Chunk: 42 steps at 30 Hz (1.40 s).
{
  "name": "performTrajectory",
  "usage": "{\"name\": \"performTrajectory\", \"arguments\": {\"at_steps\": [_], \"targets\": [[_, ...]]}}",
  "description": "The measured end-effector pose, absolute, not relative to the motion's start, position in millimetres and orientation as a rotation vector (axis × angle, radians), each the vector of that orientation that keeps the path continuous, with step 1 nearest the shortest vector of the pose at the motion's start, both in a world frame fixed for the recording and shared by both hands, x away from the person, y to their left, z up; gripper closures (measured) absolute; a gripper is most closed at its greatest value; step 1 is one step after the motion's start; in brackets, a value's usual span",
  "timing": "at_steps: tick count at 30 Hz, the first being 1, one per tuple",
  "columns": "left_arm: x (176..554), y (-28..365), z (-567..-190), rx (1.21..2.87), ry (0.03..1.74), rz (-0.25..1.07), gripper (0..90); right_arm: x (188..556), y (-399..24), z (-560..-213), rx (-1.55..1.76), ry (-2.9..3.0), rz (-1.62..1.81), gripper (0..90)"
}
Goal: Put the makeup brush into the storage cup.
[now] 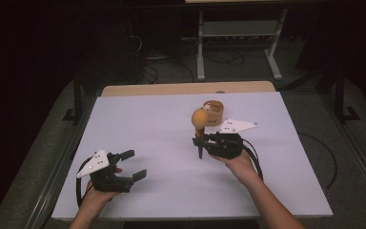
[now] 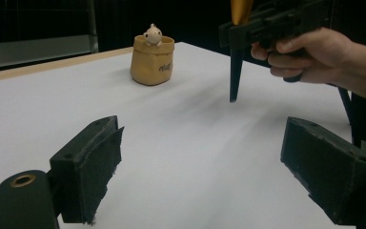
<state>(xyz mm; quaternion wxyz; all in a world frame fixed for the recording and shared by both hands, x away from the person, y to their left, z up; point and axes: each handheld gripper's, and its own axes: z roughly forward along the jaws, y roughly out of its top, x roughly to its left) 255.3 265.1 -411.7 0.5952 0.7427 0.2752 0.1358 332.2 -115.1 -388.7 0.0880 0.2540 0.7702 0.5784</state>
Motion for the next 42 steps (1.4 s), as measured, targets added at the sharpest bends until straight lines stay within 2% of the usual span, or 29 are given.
{"name": "performTrajectory", "arguments": {"at_steps": [31,42], "targets": [[256.1,267.1,-414.4,1.709,0.635,0.314,13.1,360.3,-141.4,-384.8,0.925,2.158,1.63,73.3],[255.7,266.1,-414.3,1.7,0.638,0.309,13.1,369.4,-153.2,-373.9,0.973,2.096,1.606,73.4]]}}
